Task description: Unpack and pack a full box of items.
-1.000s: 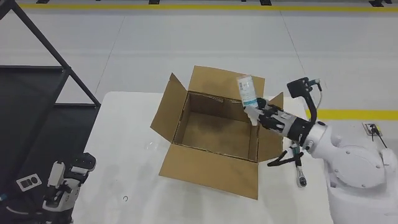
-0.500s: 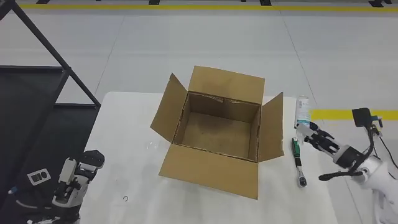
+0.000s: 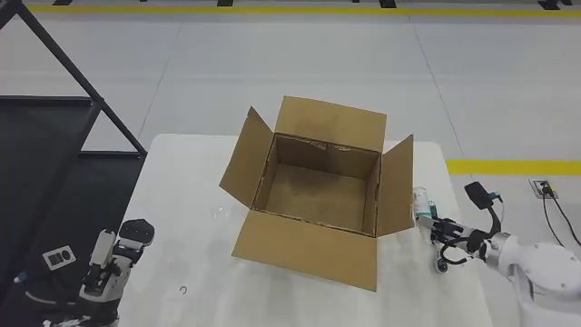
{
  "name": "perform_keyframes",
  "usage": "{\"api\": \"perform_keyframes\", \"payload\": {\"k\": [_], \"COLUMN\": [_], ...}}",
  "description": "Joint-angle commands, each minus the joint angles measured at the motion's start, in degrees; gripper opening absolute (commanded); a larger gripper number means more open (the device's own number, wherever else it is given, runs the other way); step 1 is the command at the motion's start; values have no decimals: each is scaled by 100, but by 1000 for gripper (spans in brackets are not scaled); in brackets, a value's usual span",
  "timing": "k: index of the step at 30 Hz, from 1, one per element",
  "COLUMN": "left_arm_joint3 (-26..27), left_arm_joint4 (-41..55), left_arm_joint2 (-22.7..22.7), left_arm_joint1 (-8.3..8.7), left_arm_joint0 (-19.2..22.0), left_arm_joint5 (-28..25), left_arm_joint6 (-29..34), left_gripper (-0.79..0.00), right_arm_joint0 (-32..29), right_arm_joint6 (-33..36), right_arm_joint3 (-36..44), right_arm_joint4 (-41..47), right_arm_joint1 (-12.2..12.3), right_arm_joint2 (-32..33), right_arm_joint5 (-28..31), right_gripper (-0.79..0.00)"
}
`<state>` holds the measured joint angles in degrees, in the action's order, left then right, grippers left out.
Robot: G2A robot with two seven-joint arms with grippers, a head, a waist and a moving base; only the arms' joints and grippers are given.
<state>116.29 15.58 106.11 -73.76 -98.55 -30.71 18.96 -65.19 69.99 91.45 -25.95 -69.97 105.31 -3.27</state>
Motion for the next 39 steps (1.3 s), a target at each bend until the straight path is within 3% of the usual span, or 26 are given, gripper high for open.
{"api": "perform_keyframes", "payload": {"k": [1, 9, 18, 23, 26, 39], "left_arm_joint3": [6, 67, 79, 90, 93, 85], "left_arm_joint4": [-39, -167, -208, -211, -210, -173], "left_arm_joint2": [-26, -123, -111, -112, -113, -120], "left_arm_joint1": [0, 4, 8, 10, 11, 18], "left_arm_joint0": [9, 60, 36, 22, 18, 19], "left_arm_joint5": [15, 73, 64, 62, 60, 40], "left_arm_joint6": [-7, -8, -55, -66, -66, -83], "left_gripper": [0, 0, 0, 0, 0, 0], "right_arm_joint0": [-3, 393, 818, 896, 882, 714], "right_arm_joint6": [50, 186, 228, 207, 207, 207], "right_arm_joint3": [-147, -968, -1612, -1691, -1631, -1214], "right_arm_joint4": [-91, -658, -908, -842, -821, -768], "right_arm_joint1": [27, 124, 194, 231, 259, 385], "right_arm_joint2": [-34, -481, -888, -958, -966, -935], "right_arm_joint5": [-51, -499, -602, -595, -605, -812], "right_gripper": [-785, -785, -785, -557, -496, -413]}}
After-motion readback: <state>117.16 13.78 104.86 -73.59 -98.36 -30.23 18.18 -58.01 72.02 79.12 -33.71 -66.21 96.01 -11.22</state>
